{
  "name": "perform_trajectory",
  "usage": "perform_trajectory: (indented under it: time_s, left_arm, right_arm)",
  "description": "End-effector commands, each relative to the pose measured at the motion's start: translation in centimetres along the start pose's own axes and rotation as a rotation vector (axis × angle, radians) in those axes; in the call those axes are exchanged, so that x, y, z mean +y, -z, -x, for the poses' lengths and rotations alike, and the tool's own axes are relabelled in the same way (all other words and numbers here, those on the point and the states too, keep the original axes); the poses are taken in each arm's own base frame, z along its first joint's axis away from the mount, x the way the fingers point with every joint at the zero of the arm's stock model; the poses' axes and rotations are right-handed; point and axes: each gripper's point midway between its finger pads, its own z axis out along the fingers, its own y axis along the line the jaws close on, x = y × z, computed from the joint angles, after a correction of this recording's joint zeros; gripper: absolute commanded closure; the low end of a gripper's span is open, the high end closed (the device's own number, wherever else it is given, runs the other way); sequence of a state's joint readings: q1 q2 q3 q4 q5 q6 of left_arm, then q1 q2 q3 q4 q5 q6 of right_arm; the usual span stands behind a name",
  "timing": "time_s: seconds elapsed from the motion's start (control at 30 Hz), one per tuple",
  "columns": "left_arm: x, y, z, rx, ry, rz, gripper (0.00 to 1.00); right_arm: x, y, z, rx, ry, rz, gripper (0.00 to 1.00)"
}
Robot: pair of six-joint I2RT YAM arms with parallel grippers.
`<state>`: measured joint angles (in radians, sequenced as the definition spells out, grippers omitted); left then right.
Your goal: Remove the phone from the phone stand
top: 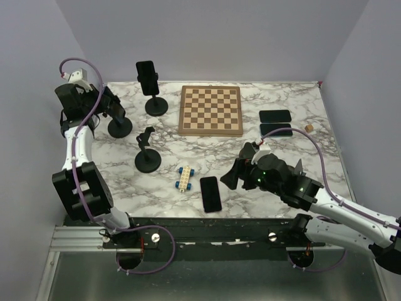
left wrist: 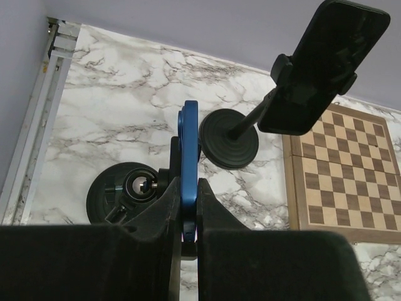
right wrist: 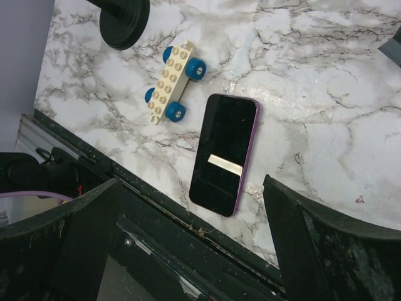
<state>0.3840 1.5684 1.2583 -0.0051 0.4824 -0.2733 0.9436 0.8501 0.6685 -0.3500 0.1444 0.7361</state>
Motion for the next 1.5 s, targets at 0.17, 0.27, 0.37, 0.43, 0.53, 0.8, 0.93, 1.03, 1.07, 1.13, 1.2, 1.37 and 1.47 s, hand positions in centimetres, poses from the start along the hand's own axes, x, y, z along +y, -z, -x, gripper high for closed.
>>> perform_trajectory:
  time_s: [0.17, 0.27, 0.37, 0.43, 0.53, 0.8, 0.93, 1.03, 1.07, 1.13, 1.2, 1.37, 1.47]
  left_arm:
    - [-7.2, 3.6, -0.9, -0.009, 0.137, -0.056, 1.0]
    - [-9.9, 4.4, -1.2, -0.004, 0.131, -0.09, 1.0]
    - [-12.7, 4.7, -1.9, 0.011, 0.1, -0.142, 1.0]
    - [-14.1, 4.8, -2.8, 0.029, 0.09, -0.17, 1.0]
    - [-15.9, 5.0, -4.0, 0.062, 0.095, -0.222, 1.0]
    - [-20.5, 6.2, -8.0, 0.181, 0.058, -0.312, 1.0]
    - [-22.0, 6.7, -9.3, 0.226, 0.012, -0.306, 1.0]
    - [-22.9, 7.3, -10.5, 0.252, 0.004, -0.296, 1.0]
    - [-23.3, 7.5, -11.0, 0.268, 0.008, -0.295, 1.0]
    - [-24.5, 8.0, -11.5, 0.284, 0.0, -0.331, 1.0]
    - [-25.8, 8.5, -11.9, 0.303, -0.007, -0.381, 1.0]
    - [-27.3, 8.8, -13.1, 0.358, 0.033, -0.453, 1.0]
    - [-27.9, 9.0, -13.6, 0.39, 0.055, -0.487, 0.81]
  right_arm:
    - [1.3, -1.3, -0.7, 0.036, -0.022, 0.048, 0.0]
    - [1.5, -1.6, -1.1, 0.049, -0.031, 0.06, 0.0]
    - [1.5, -1.8, -1.3, 0.058, -0.035, 0.059, 0.0]
    - [1.5, -1.9, -1.3, 0.06, -0.038, 0.058, 0.0]
    - [1.4, -2.0, -1.4, 0.068, -0.036, 0.047, 0.0]
    - [-0.2, -3.1, -1.9, 0.104, -0.008, -0.059, 0.0]
    - [0.4, -4.2, -2.1, 0.13, -0.013, -0.054, 0.0]
    - [0.6, -5.2, -2.1, 0.138, -0.018, -0.07, 0.0]
    - [0.4, -5.5, -1.9, 0.132, -0.019, -0.085, 0.0]
    - [0.4, -5.8, -1.3, 0.109, -0.016, -0.099, 0.0]
    - [0.8, -6.2, -0.6, 0.091, -0.004, -0.094, 0.0]
    - [1.7, -7.6, 1.2, 0.074, 0.051, -0.122, 0.0]
    - [2.6, -8.9, 1.9, 0.073, 0.072, -0.112, 0.0]
